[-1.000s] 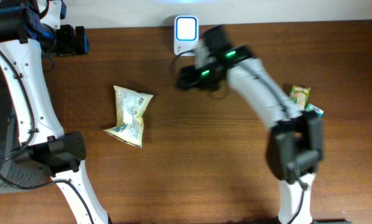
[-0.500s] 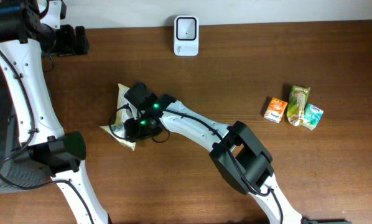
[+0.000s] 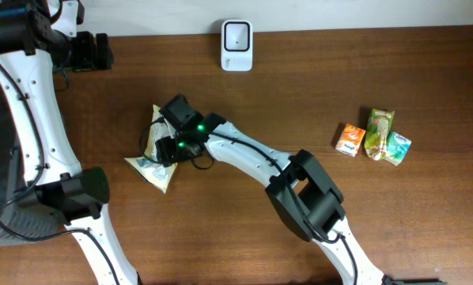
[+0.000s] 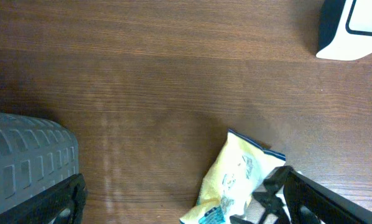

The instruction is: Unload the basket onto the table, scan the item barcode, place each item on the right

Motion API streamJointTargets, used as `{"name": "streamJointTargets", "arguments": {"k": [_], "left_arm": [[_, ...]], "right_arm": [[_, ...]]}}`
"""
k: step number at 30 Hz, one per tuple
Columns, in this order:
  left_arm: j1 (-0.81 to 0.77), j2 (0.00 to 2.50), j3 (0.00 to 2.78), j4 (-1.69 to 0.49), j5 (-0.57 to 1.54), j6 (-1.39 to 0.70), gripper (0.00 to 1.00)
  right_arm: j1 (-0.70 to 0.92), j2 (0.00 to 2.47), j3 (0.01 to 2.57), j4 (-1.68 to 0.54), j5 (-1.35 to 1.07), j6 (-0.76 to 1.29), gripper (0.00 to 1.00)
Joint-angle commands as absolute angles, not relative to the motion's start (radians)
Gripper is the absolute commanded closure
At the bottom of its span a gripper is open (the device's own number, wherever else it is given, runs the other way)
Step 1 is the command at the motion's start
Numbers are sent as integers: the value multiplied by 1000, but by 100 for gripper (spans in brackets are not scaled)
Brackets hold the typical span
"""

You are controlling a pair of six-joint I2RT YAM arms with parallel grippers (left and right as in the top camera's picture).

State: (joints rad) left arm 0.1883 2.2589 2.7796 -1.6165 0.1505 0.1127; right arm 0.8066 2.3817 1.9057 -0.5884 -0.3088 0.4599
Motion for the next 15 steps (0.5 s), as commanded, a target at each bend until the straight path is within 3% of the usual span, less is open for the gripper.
{"name": "streamJointTargets", "arguments": {"k": [1,3,7,12,15], "left_arm": [[186,2253,2787,-1618,161,122,1],[186,2253,2787,-1618,161,122,1],[186,2253,2787,-1618,161,122,1],[186,2253,2787,-1618,161,122,1],[186,2253,2787,-1618,161,122,1]], "right_arm": [[823,2409,1921,-603,-279,462,53],[820,2408,1921,-653,-276,448,68],[741,2377,1963,-785,-283,345,68],[594,2364,2197,-1210,-271,-139,48],[536,2364,2269,-1268,-276,-154,42]]}}
